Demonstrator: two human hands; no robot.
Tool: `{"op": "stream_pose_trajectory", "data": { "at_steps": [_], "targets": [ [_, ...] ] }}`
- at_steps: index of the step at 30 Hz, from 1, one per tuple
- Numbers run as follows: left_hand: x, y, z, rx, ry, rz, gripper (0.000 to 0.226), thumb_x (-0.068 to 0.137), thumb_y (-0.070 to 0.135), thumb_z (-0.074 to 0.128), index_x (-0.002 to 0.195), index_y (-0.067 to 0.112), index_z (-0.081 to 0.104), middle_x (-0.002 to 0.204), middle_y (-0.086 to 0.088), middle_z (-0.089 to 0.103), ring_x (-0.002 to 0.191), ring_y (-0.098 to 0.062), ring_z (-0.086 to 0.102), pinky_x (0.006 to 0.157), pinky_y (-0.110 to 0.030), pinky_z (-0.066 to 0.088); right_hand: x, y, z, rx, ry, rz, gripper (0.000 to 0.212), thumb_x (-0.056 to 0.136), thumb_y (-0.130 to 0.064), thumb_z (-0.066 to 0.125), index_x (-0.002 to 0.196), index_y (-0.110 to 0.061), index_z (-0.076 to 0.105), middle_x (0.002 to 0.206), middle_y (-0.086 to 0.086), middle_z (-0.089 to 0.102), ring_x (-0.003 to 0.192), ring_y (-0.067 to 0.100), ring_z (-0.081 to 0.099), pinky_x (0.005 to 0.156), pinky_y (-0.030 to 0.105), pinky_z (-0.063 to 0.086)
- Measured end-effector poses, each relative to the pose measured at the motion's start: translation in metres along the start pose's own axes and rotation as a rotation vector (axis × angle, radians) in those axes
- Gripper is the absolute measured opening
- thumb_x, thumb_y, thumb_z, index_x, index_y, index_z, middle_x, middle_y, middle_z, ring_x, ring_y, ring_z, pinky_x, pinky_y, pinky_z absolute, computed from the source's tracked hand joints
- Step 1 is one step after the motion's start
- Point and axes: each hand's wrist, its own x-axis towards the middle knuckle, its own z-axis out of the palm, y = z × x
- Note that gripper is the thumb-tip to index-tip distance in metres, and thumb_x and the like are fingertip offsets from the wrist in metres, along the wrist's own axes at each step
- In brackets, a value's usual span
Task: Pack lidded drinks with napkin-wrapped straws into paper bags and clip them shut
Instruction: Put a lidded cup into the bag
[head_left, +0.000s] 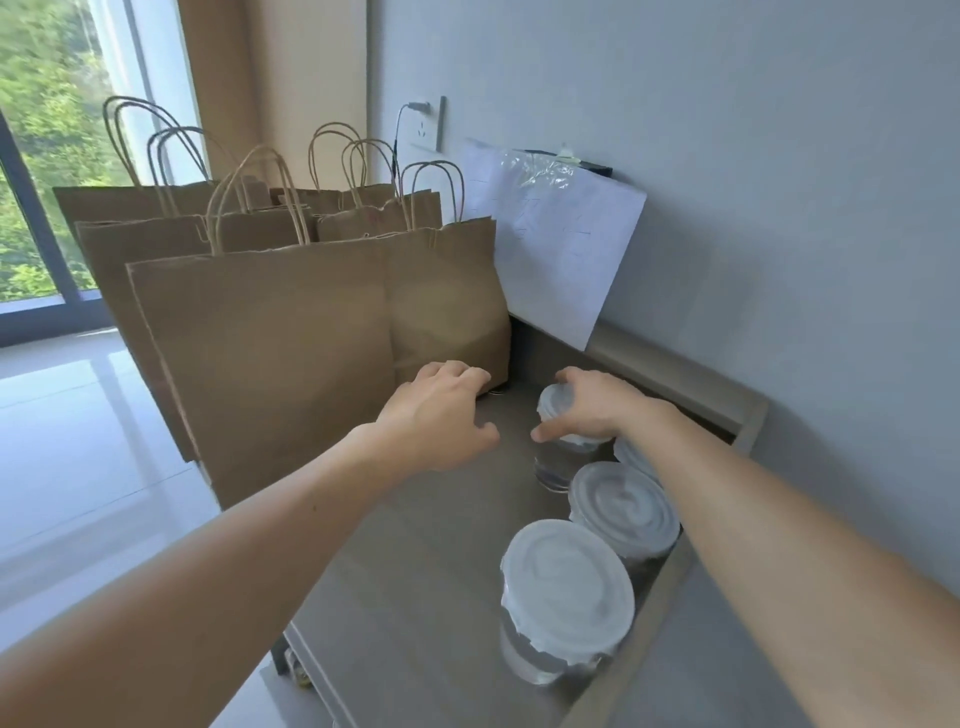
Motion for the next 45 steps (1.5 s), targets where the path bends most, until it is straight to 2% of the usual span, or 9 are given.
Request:
{"op": "stream_pose_trajectory", "data": {
  "at_steps": [6, 12, 16, 22, 24, 30, 35, 41, 45],
  "targets": [
    [0.004, 0.001, 0.003, -0.009, -0.001, 0.042, 0.066, 0.09, 0.043, 0.055, 0.148, 0.021, 0.034, 0.152, 0.001, 0.037, 0.141, -0.022, 0.027, 0.105, -0.04, 0.039, 0.01, -0.003, 0.003, 0.031, 0.025, -0.028, 0.109, 0.048, -0.059, 0.076, 0.146, -0.036, 0.034, 0.144, 0.001, 0.044, 0.122, 0.026, 0.051, 0.088, 0.039, 0.049],
    [0.01, 0.023, -0.012, -0.001, 0.036, 0.067, 0.066, 0.089, 0.044, 0.056, 0.148, 0.021, 0.036, 0.151, 0.0, 0.039, 0.14, -0.024, 0.029, 0.102, -0.041, 0.038, -0.029, 0.007, -0.044, 0.206, 0.269, -0.048, 0.096, 0.052, -0.056, 0.079, 0.139, -0.036, 0.044, 0.139, -0.001, 0.049, 0.12, 0.021, 0.053, 0.096, 0.037, 0.046],
    [0.011, 0.071, -0.027, -0.009, 0.079, 0.144, 0.065, 0.087, 0.046, 0.058, 0.145, 0.023, 0.039, 0.147, -0.001, 0.042, 0.137, -0.025, 0.033, 0.099, -0.041, 0.039, -0.089, 0.036, -0.089, 0.229, 0.46, -0.041, 0.098, 0.048, -0.065, 0.073, 0.138, -0.038, 0.045, 0.141, -0.003, 0.049, 0.125, 0.019, 0.05, 0.102, 0.041, 0.044],
    [-0.008, 0.166, -0.028, 0.013, 0.121, 0.282, 0.059, 0.087, 0.044, 0.057, 0.14, 0.02, 0.044, 0.141, -0.003, 0.047, 0.132, -0.025, 0.038, 0.09, -0.035, 0.038, -0.2, 0.113, -0.11, 0.294, 0.63, 0.079, 0.084, 0.061, -0.056, 0.078, 0.137, -0.04, 0.045, 0.135, -0.006, 0.049, 0.12, 0.016, 0.05, 0.095, 0.039, 0.046],
    [-0.022, 0.204, -0.017, 0.016, 0.098, 0.322, 0.063, 0.086, 0.044, 0.057, 0.143, 0.021, 0.041, 0.144, -0.002, 0.045, 0.135, -0.025, 0.035, 0.094, -0.037, 0.039, -0.24, 0.141, -0.102, 0.293, 0.647, 0.127, 0.084, 0.062, -0.056, 0.078, 0.137, -0.04, 0.044, 0.135, -0.006, 0.048, 0.12, 0.017, 0.049, 0.093, 0.038, 0.045],
    [-0.081, 0.32, 0.058, 0.068, -0.11, 0.442, 0.072, 0.085, 0.049, 0.06, 0.148, 0.026, 0.034, 0.148, 0.0, 0.04, 0.137, -0.024, 0.034, 0.098, -0.038, 0.038, -0.354, 0.23, -0.029, 0.293, 0.541, 0.3, 0.085, 0.06, -0.058, 0.076, 0.137, -0.044, 0.042, 0.131, -0.007, 0.05, 0.116, 0.018, 0.052, 0.081, 0.033, 0.041],
    [-0.142, 0.382, 0.152, 0.095, -0.351, 0.504, 0.074, 0.086, 0.05, 0.06, 0.15, 0.027, 0.03, 0.149, 0.0, 0.04, 0.136, -0.024, 0.036, 0.101, -0.04, 0.039, -0.429, 0.296, 0.06, 0.304, 0.38, 0.446, 0.087, 0.062, -0.059, 0.074, 0.139, -0.042, 0.039, 0.135, -0.005, 0.048, 0.118, 0.021, 0.053, 0.081, 0.033, 0.039],
    [-0.219, 0.394, 0.254, 0.134, -0.621, 0.493, 0.074, 0.081, 0.038, 0.065, 0.146, 0.023, 0.034, 0.145, -0.003, 0.043, 0.131, -0.025, 0.041, 0.1, -0.039, 0.043, -0.479, 0.342, 0.15, 0.373, 0.254, 0.571, 0.089, 0.06, -0.06, 0.074, 0.139, -0.042, 0.038, 0.136, -0.007, 0.046, 0.115, 0.02, 0.052, 0.076, 0.032, 0.037],
    [-0.265, 0.372, 0.307, 0.168, -0.902, 0.461, 0.091, 0.075, 0.033, 0.079, 0.15, 0.019, 0.03, 0.142, -0.007, 0.047, 0.127, -0.027, 0.047, 0.1, -0.037, 0.046, -0.489, 0.351, 0.19, 0.43, 0.229, 0.594, 0.09, 0.057, -0.062, 0.071, 0.138, -0.043, 0.038, 0.134, -0.008, 0.046, 0.113, 0.019, 0.053, 0.077, 0.032, 0.038]
  ]
}}
